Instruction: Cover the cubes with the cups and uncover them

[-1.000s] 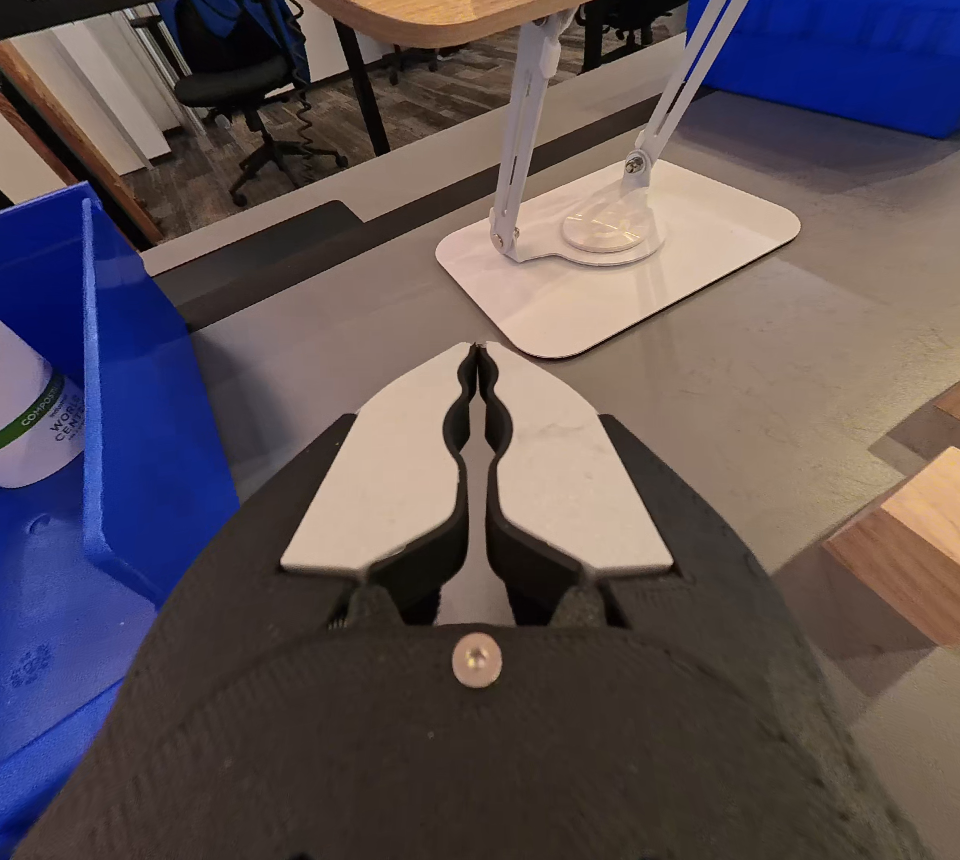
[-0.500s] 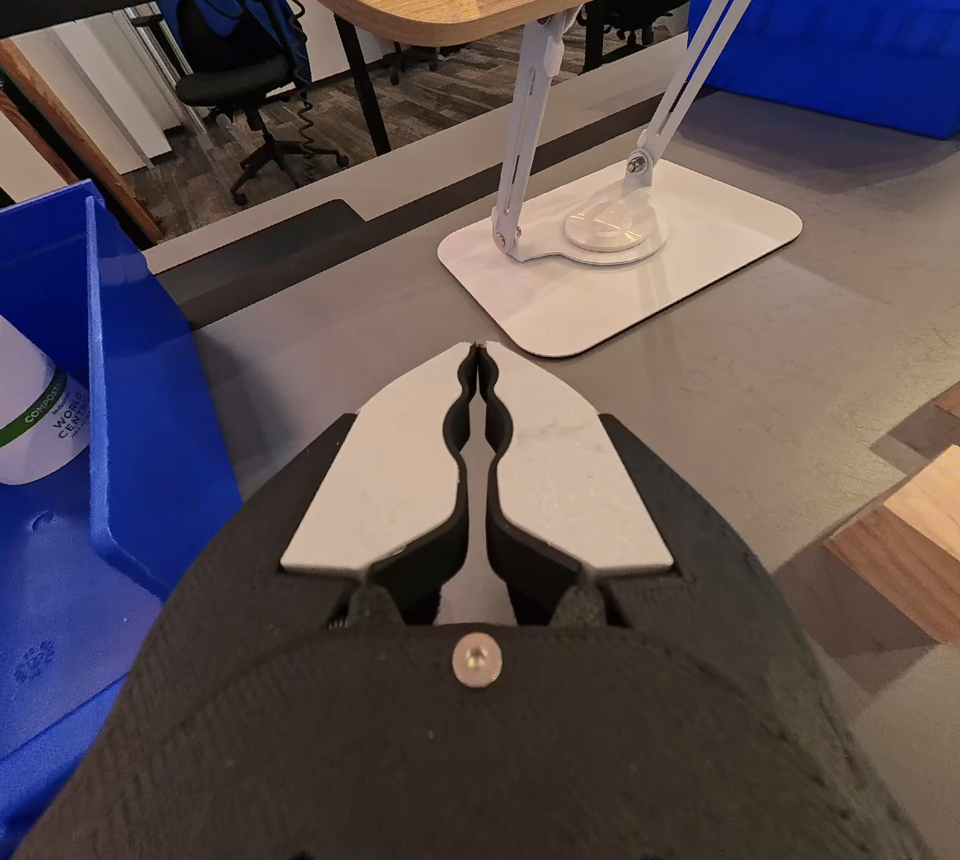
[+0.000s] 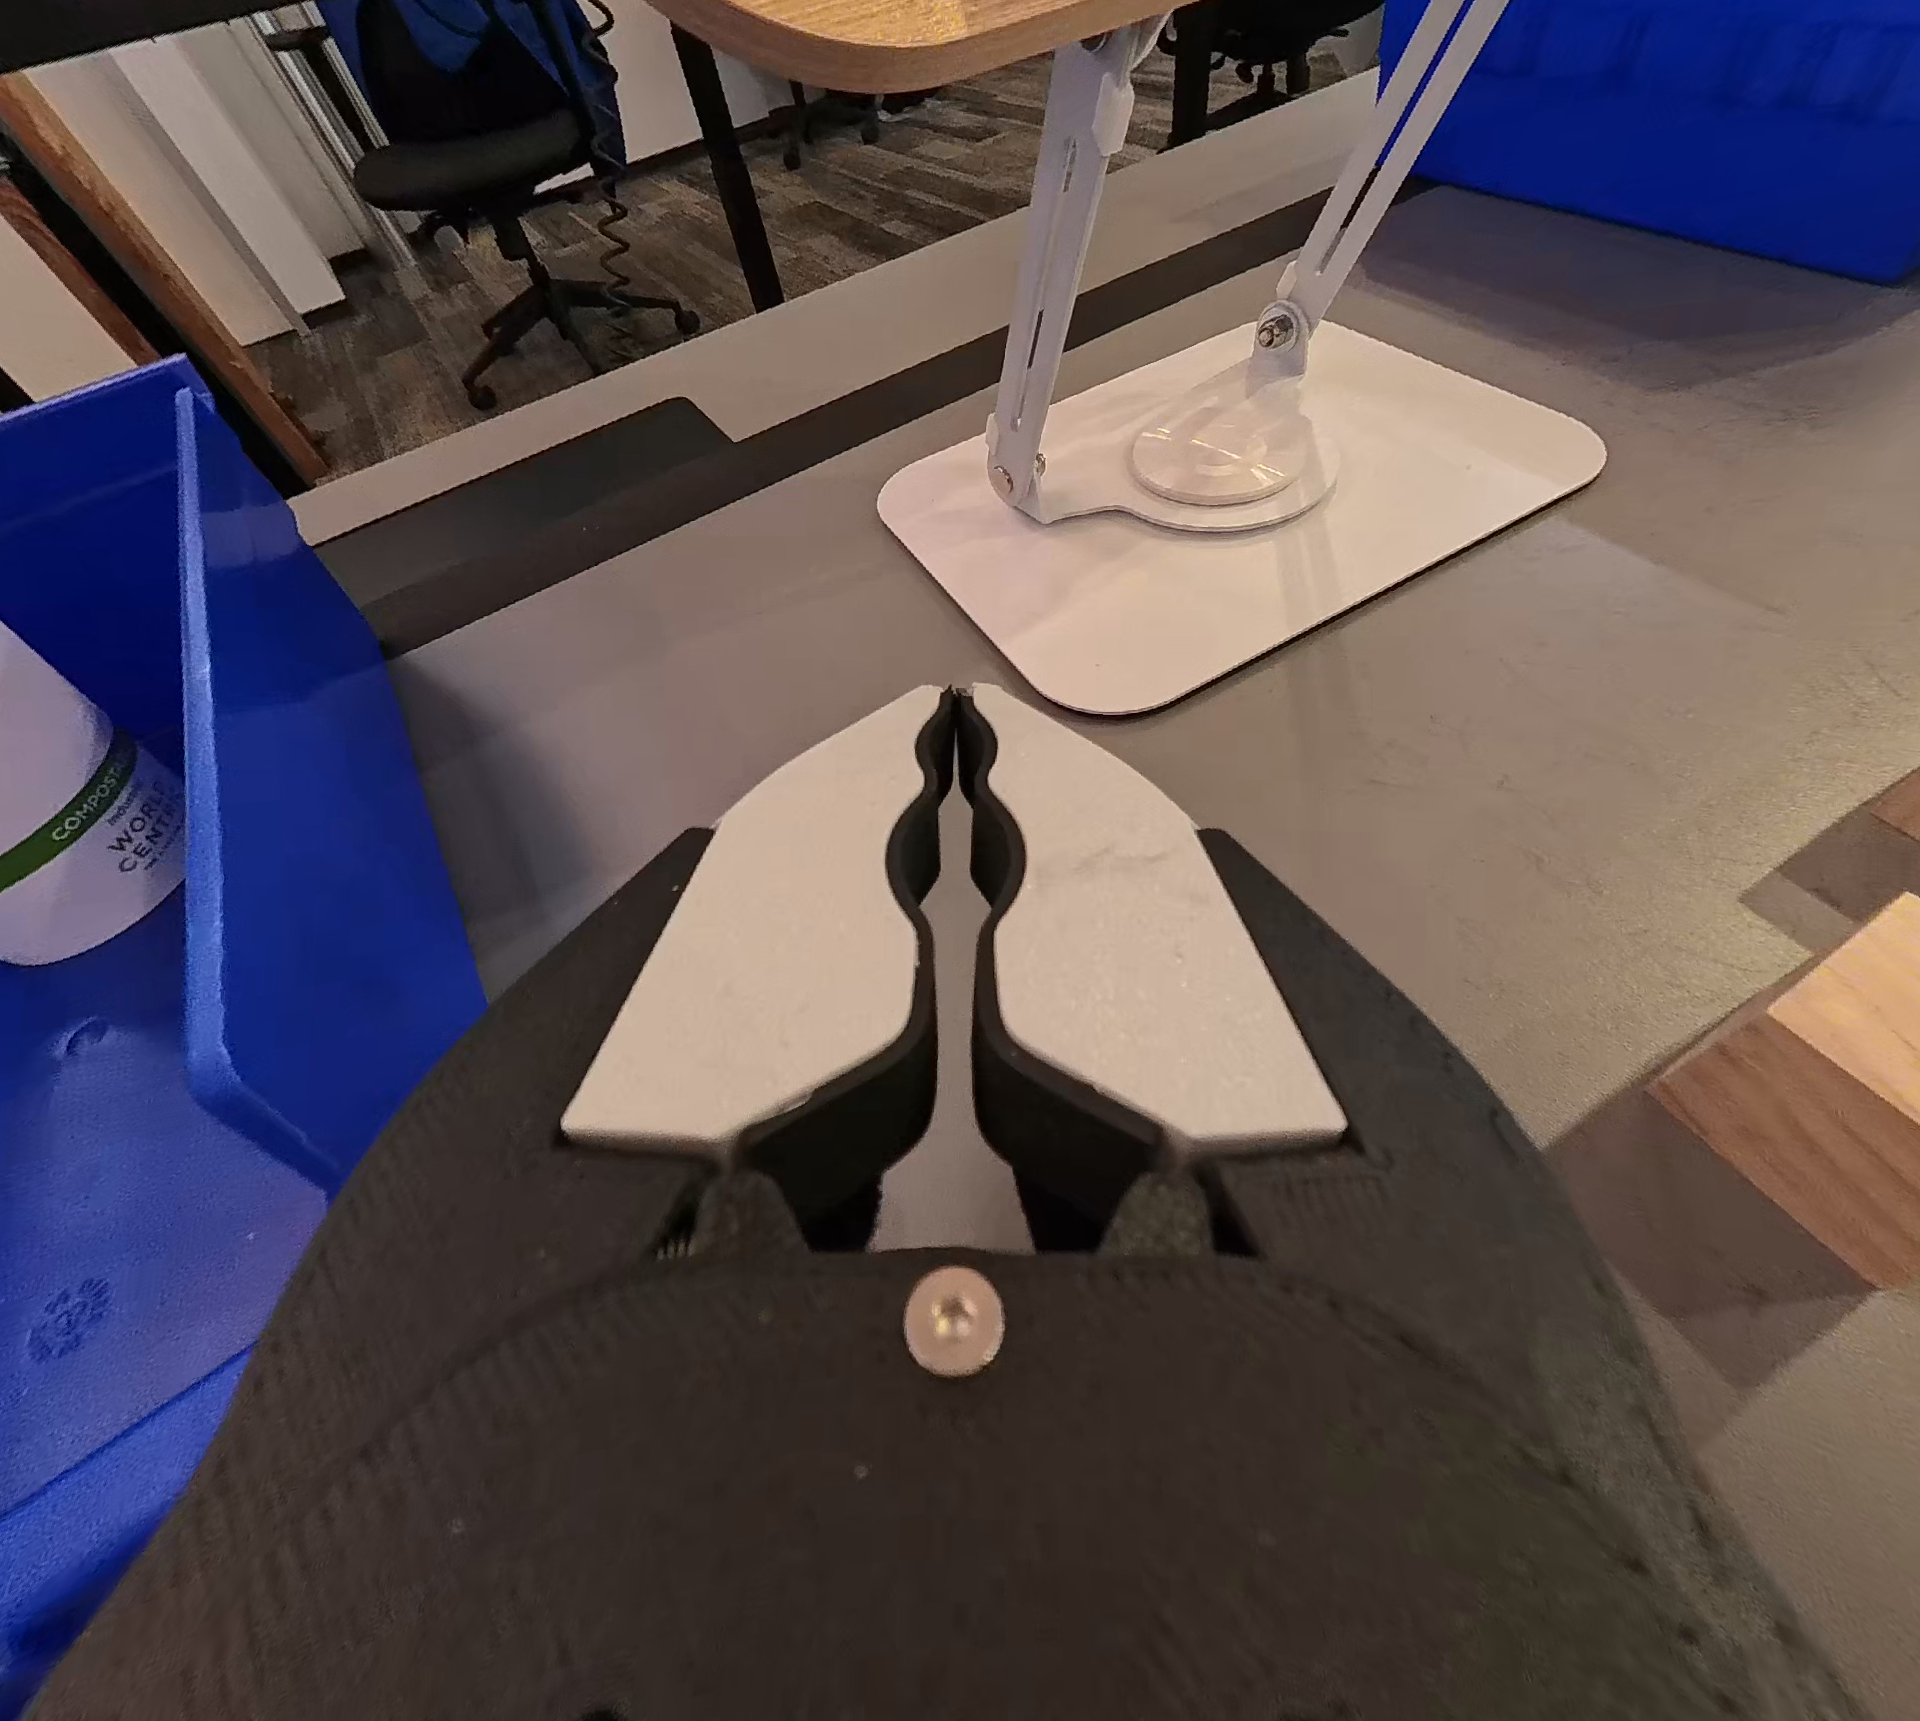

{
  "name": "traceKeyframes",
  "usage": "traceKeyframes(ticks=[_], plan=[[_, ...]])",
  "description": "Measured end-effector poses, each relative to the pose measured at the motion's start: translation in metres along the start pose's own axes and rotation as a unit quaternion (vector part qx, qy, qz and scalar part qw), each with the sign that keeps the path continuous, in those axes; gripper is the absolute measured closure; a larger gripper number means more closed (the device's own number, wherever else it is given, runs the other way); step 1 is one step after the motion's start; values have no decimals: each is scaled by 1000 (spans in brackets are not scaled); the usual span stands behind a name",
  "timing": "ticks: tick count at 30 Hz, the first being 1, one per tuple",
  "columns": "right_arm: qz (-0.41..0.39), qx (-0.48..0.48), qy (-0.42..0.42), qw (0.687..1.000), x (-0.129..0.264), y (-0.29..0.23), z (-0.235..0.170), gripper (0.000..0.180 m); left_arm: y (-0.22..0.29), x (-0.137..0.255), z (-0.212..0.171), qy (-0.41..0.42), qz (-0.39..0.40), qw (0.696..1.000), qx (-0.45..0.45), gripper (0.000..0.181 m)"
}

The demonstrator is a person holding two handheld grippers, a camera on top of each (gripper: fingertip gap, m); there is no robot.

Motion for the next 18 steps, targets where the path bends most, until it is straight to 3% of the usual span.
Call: traceKeyframes(ticks=[18], plan=[[-3, -1, 2, 1000, 1, 1, 1, 180, -1, 1, 0, -1, 3, 1000, -1, 181]])
Point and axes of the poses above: each gripper's, where its closed fingertips meet, x back along the fingers, z out of its top, y = z × x across the jaws, the point moved 3 cm from there along x, back along the fingers, and after that the axes turned 15 degrees about -z, right-handed, at the moved point
